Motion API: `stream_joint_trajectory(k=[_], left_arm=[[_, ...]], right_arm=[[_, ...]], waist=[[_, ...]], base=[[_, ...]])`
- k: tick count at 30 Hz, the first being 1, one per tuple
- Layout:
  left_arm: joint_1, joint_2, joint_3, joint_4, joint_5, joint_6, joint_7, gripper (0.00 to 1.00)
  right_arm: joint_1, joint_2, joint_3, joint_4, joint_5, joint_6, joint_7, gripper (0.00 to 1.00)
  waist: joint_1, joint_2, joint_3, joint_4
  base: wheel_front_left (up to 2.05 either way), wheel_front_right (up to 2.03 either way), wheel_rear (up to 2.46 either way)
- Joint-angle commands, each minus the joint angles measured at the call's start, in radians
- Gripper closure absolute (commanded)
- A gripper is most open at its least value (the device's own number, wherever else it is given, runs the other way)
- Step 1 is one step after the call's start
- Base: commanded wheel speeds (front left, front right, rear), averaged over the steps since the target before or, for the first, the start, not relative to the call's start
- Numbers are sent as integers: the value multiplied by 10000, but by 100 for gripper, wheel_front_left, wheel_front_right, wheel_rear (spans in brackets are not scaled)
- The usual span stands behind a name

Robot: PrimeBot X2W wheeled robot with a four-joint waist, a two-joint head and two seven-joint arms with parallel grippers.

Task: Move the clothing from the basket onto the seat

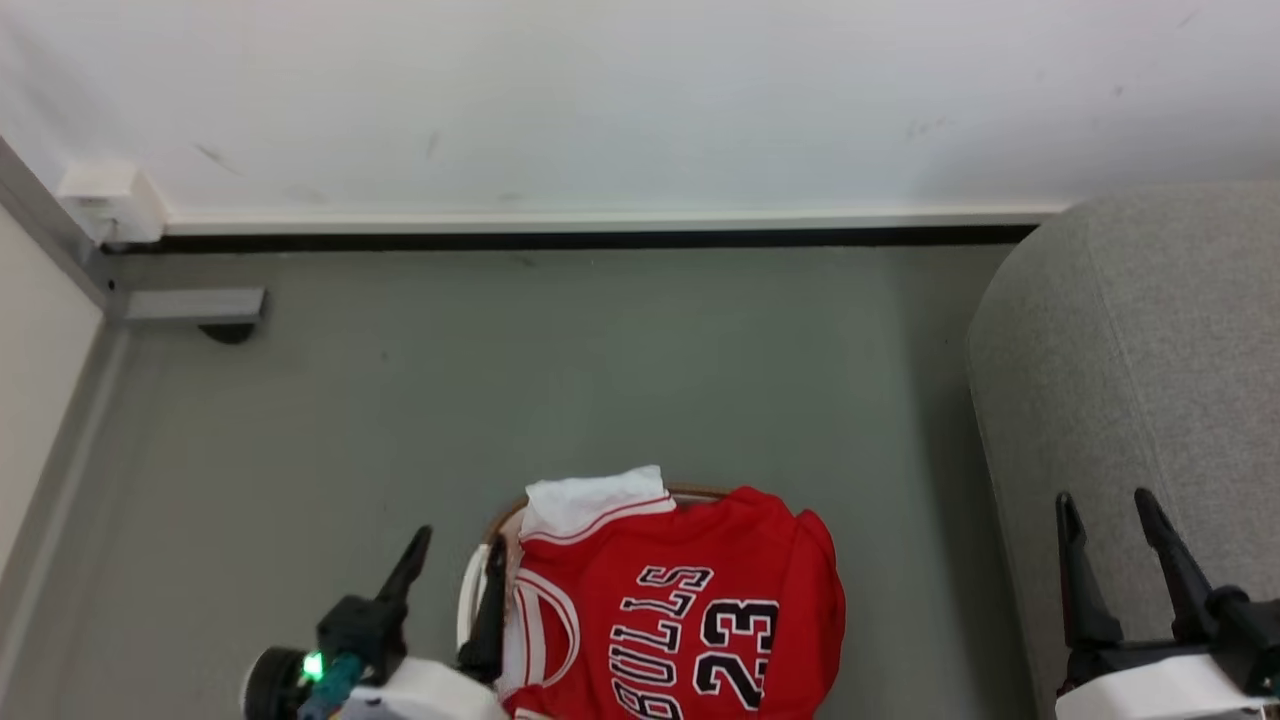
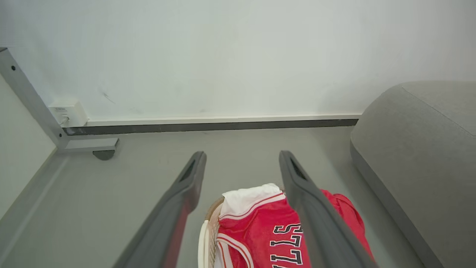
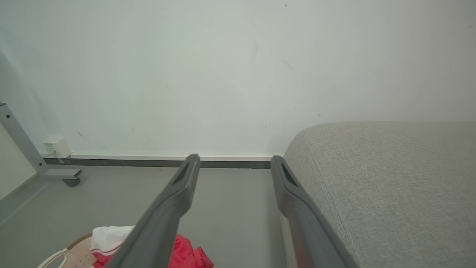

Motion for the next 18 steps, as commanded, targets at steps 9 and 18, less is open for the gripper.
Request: stream_joint_trajectory(k=[9,18], left_arm=[[-2717,21,-1468,2273,-265,-180,183,0],[-5256,23,-2151,4671,-938,261,1666,0]], right_arm=[[-1250,-61,143,-494,51,-21,-18,0],[-2301,210,528,-1414,165,-21,-17,0]], waist=[[-1,0,2504,-744],[-1,0,4582,-1575]], base=[[0,0,0],[0,0,0]])
